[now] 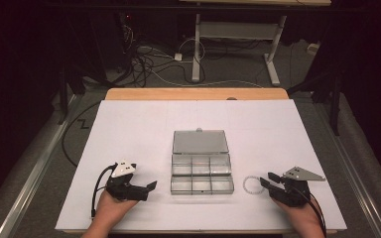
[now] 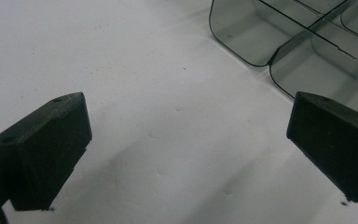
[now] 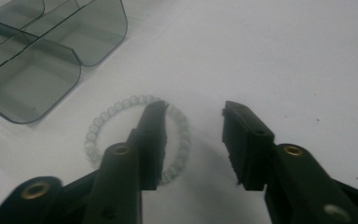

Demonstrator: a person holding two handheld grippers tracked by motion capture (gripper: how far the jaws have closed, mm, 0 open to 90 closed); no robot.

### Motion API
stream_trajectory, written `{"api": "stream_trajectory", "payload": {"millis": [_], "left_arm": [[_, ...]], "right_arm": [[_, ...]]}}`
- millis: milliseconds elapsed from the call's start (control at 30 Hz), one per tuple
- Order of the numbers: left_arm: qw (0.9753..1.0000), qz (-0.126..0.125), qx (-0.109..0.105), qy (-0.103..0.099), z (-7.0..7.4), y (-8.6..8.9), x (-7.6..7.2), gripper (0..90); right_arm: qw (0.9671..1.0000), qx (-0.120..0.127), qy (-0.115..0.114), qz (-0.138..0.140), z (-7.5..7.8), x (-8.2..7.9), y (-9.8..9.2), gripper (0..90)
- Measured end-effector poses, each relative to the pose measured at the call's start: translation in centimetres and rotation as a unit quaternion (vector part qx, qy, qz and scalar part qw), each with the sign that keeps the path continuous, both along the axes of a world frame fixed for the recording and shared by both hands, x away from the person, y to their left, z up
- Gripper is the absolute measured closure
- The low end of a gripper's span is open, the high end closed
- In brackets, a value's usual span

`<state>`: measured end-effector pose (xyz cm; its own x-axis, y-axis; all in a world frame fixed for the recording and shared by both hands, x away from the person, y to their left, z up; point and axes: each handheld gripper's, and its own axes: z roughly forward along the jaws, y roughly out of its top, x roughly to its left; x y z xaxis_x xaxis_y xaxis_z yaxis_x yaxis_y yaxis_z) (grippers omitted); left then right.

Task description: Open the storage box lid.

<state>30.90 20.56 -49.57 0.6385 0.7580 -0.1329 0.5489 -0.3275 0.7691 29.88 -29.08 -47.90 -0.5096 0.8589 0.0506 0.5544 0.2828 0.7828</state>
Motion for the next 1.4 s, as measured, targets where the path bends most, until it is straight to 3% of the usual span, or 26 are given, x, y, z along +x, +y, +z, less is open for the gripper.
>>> {"api": "stream_trajectory", "payload": {"millis": [333,633,1400], "left_arm": [[1.0,-0.002,0.0,-0.001,0.0,0.0,0.0,0.0],[1.0,-0.004,0.001,-0.001,0.0,-0.1,0.0,0.0],[1.0,-0.003,0.001,0.001,0.0,-0.1,0.0,0.0]], "right_arm": [[0.9992,-0.034,0.017,0.011,-0.3,0.7,1.0,75.7],[0.9983,-0.055,0.012,0.016,-0.4,0.6,1.4,79.0],[0.9984,-0.049,0.021,0.017,-0.5,0.8,1.3,86.2]]}}
